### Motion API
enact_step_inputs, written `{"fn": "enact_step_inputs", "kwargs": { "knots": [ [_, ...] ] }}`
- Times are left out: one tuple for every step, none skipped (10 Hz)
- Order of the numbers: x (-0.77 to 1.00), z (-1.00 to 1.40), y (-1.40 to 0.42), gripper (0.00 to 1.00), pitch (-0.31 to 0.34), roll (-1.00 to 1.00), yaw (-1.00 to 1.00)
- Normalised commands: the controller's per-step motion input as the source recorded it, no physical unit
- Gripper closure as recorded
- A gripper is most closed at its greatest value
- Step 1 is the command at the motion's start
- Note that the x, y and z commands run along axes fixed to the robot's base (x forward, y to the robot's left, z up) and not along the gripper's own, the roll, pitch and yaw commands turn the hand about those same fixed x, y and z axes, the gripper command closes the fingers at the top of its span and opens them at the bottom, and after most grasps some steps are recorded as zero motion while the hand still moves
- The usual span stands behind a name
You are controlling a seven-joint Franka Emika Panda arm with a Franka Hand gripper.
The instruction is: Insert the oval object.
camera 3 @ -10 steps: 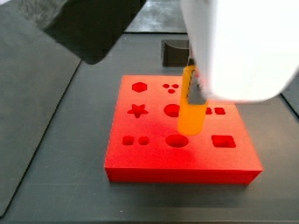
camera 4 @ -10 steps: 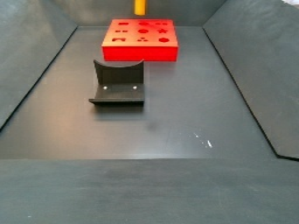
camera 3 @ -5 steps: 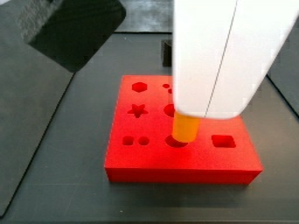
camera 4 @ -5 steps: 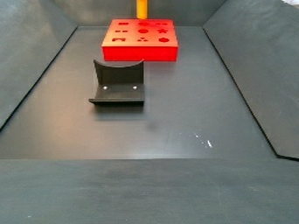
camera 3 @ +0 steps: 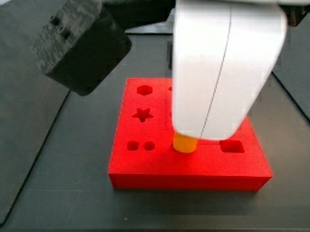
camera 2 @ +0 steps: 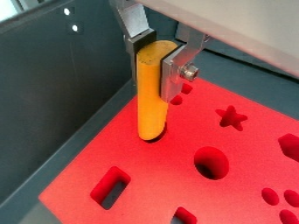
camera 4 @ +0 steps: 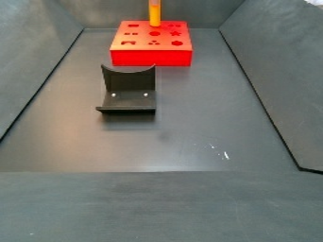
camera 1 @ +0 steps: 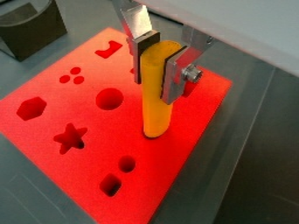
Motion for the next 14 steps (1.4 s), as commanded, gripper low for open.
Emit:
{"fn": "enact_step_inputs", "kwargs": {
  "knots": [
    [-0.08, -0.23, 0.00, 1.00, 0.000, 0.01, 0.15],
    [0.00, -0.27, 0.00, 1.00, 0.000, 0.02, 0.20],
    [0.00, -0.22, 0.04, 1.00, 0.000, 0.00, 0.33],
    [0.11, -0.20, 0.07, 1.00, 0.000, 0.00, 0.48],
    [0.13, -0.17, 0.00, 1.00, 0.000, 0.00, 0.45],
    [0.00, -0.18, 0.00, 1.00, 0.000, 0.00, 0.31],
    [0.00, -0.22, 0.00, 1.00, 0.000, 0.01, 0.15],
    [0.00, -0.30, -0.05, 1.00, 0.000, 0.01, 0.04],
    [0.07, -0.39, -0.14, 1.00, 0.023, 0.12, 0.00],
    [0.19, -0.41, -0.13, 1.00, 0.049, 0.19, -0.04],
    [0.16, -0.51, -0.15, 1.00, 0.016, 0.20, -0.04],
    [0.11, -0.64, -0.17, 1.00, 0.000, 0.19, -0.01],
    [0.11, -0.75, -0.16, 1.00, -0.014, 0.21, -0.01],
    [0.12, -0.74, -0.15, 1.00, -0.003, 0.26, 0.00]
  ]
}}
